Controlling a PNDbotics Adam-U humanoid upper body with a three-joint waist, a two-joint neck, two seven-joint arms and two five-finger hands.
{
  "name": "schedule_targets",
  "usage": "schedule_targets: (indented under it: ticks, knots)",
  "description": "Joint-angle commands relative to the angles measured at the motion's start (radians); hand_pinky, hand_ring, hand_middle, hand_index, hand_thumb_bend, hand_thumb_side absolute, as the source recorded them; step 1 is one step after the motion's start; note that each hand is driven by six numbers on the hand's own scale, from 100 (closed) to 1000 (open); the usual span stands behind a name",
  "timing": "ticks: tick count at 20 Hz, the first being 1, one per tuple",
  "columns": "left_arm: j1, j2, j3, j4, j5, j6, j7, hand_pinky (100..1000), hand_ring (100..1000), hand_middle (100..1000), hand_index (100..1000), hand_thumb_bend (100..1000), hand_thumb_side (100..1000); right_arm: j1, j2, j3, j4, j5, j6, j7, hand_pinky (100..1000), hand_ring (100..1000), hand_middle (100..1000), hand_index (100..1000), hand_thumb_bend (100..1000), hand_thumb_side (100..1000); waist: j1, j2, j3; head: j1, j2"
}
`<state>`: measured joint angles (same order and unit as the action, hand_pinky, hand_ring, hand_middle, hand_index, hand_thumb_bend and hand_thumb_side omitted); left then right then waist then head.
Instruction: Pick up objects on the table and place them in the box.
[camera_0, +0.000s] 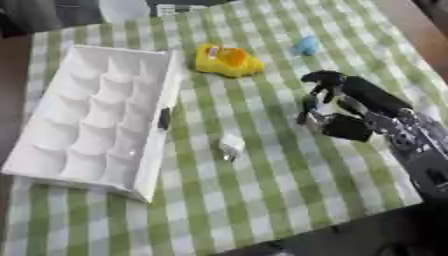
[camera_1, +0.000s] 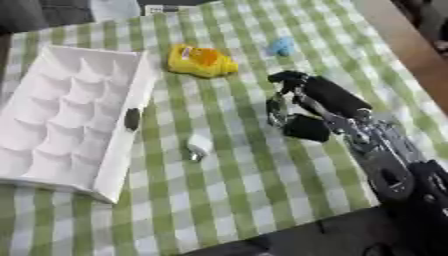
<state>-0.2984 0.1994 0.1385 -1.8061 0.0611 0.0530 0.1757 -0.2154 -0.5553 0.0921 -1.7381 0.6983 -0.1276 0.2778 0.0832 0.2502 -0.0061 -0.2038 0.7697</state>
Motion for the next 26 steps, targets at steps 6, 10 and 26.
schedule_targets:
  ticks: [6, 10, 26]
  knots:
    - [-0.012, 0.005, -0.001, -0.011, 0.005, -0.002, -0.004, 750, 630, 906, 865, 267, 886, -0.042, 0.009, -0.013, 0.070, -0.020, -0.008, 0.001, 632, 763, 866, 1000, 100, 857, 0.014, -0.012, 0.006, -0.008, 0.000]
    - [-0.013, 0.005, -0.002, -0.011, 0.006, -0.002, -0.004, 750, 630, 906, 865, 267, 886, -0.049, 0.015, -0.008, 0.097, -0.013, -0.017, 0.004, 633, 763, 864, 1000, 100, 866, 0.015, -0.012, 0.007, -0.009, 0.000]
    - [-0.016, 0.005, -0.002, -0.013, 0.006, -0.002, -0.005, 751, 631, 907, 865, 266, 888, -0.026, 0.040, 0.026, 0.113, 0.092, -0.069, 0.037, 541, 684, 824, 980, 100, 810, 0.015, -0.008, 0.001, -0.011, 0.000]
